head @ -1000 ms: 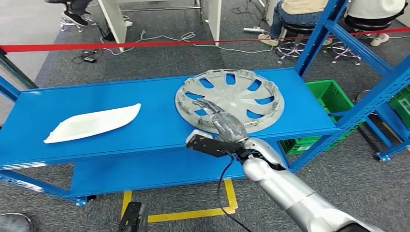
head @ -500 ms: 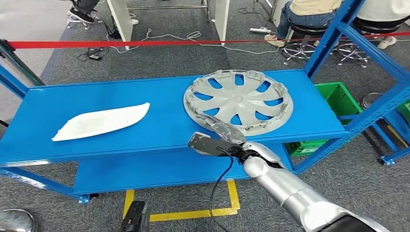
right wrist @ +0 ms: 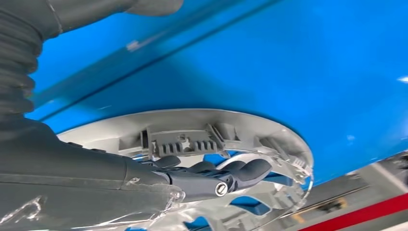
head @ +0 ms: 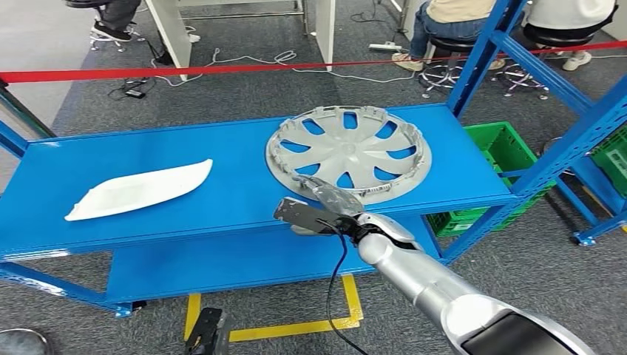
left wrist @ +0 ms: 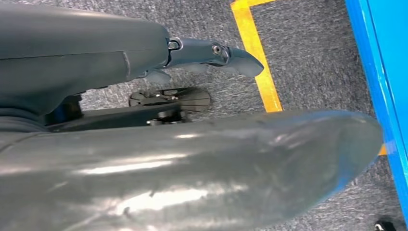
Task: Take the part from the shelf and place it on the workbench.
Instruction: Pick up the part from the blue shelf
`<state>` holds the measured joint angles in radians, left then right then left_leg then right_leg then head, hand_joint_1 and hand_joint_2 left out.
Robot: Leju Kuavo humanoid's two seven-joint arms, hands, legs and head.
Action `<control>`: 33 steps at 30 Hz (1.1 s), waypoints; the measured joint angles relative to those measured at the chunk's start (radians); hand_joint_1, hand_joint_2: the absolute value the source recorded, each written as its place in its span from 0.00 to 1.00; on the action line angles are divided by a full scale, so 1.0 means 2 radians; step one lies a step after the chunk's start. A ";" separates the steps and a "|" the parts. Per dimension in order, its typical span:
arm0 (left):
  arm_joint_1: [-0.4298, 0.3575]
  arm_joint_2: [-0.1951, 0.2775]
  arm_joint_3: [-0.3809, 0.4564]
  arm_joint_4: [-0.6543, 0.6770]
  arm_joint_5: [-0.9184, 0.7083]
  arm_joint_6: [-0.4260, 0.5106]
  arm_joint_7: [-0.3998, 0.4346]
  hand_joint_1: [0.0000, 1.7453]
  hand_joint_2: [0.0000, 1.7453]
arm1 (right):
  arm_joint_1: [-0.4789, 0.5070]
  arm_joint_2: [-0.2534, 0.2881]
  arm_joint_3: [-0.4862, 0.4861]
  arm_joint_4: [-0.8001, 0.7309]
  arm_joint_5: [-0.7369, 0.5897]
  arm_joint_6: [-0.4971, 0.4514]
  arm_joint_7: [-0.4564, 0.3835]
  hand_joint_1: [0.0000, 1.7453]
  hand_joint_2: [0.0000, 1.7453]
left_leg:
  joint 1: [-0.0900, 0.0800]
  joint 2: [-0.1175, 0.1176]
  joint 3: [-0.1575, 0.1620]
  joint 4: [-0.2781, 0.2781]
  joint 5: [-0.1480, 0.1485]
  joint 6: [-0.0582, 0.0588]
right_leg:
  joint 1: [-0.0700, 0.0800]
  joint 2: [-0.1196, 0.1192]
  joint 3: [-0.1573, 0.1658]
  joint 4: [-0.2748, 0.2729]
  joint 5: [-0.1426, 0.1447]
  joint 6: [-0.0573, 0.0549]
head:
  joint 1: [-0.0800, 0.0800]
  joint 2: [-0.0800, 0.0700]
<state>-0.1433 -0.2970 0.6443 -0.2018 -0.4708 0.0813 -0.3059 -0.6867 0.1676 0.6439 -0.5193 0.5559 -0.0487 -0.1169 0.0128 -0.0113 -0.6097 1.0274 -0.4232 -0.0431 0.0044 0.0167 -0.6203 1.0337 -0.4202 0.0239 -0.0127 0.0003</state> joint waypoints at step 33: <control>0.000 0.000 -0.001 0.000 -0.001 -0.002 -0.004 0.00 0.00 | -0.065 -0.004 0.005 0.067 0.118 0.042 0.129 0.00 1.00 | -0.002 -0.001 -0.004 -0.007 0.004 0.010 | -0.001 0.001 -0.004 0.001 0.000 0.006 | 0.001 0.000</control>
<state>-0.1423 -0.2979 0.6430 -0.2018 -0.4738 0.0764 -0.3144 -0.8170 0.1597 0.6545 -0.3860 0.7924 0.0354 0.1417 0.0087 -0.0133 -0.6180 1.0143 -0.4146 -0.0240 0.0024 0.0186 -0.6276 1.0354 -0.4194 0.0350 -0.0116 0.0004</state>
